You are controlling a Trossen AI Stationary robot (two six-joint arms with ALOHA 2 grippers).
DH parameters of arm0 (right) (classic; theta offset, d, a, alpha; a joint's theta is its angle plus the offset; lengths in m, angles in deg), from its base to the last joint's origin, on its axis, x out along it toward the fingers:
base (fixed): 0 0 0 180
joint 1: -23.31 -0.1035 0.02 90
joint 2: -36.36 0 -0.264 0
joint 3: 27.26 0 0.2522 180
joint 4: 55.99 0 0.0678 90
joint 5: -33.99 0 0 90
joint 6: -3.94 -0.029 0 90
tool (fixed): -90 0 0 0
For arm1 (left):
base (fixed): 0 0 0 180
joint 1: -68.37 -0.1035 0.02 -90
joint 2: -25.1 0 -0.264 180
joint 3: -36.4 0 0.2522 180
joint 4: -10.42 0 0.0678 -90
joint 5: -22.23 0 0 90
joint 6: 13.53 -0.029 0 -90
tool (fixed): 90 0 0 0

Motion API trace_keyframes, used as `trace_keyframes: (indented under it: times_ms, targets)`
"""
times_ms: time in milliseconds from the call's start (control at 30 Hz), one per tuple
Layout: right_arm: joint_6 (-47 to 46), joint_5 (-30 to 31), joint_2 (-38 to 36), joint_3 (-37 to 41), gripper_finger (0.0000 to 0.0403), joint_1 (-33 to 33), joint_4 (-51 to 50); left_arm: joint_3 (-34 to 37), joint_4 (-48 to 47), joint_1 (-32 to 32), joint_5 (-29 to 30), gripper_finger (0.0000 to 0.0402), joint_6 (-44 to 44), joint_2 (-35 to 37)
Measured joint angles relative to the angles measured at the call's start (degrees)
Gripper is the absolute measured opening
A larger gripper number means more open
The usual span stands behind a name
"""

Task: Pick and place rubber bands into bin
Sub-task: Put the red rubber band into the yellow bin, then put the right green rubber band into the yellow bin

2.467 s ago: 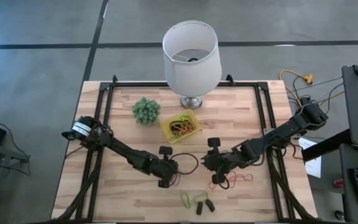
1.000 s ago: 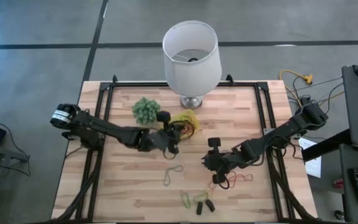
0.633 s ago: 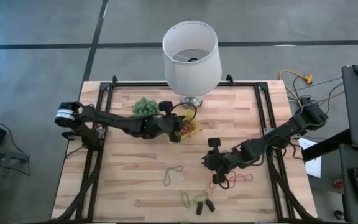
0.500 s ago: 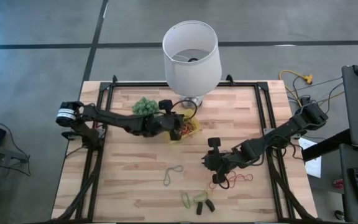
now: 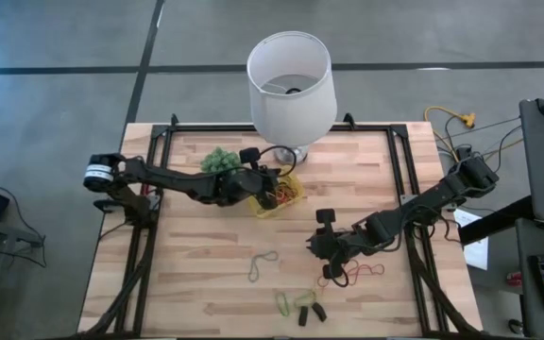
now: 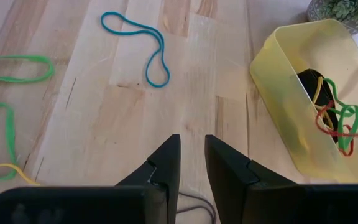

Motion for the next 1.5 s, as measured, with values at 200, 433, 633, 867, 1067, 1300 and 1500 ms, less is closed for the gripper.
trace_keyframes:
  times_ms: [200,433,633,867,1067,1300,1500]
  targets:
    - [0.0,0.0,0.0,0.0,0.0068,0.0,0.1,0.2,0.5,0.0,7.1,0.0,0.1,0.3]
    - [0.0,0.0,0.0,0.2,0.0068,0.0,0.1,-0.4,1.5,0.0,6.9,0.0,0.1,0.5]
    - [0.0,0.0,0.0,0.4,0.0068,0.0,0.1,0.1,1.4,-0.1,1.8,0.0,0.1,-0.7]
    - [-0.2,0.0,0.0,0.4,0.0068,0.0,0.3,0.1,1.4,-0.1,1.0,0.0,0.1,-1.5]
    - [-0.2,0.0,0.0,0.4,0.0068,0.0,0.4,0.2,0.6,-0.1,-0.8,0.0,0.2,-1.5]
    - [-0.2,0.0,0.0,0.4,0.0068,0.0,0.6,0.6,-2.1,-0.4,-3.2,0.0019,2.2,-1.5]
    - [-0.2,0.0,0.0,0.4,0.0068,0.0,0.6,0.6,-2.1,-0.4,-3.3,0.0066,2.7,-1.5]
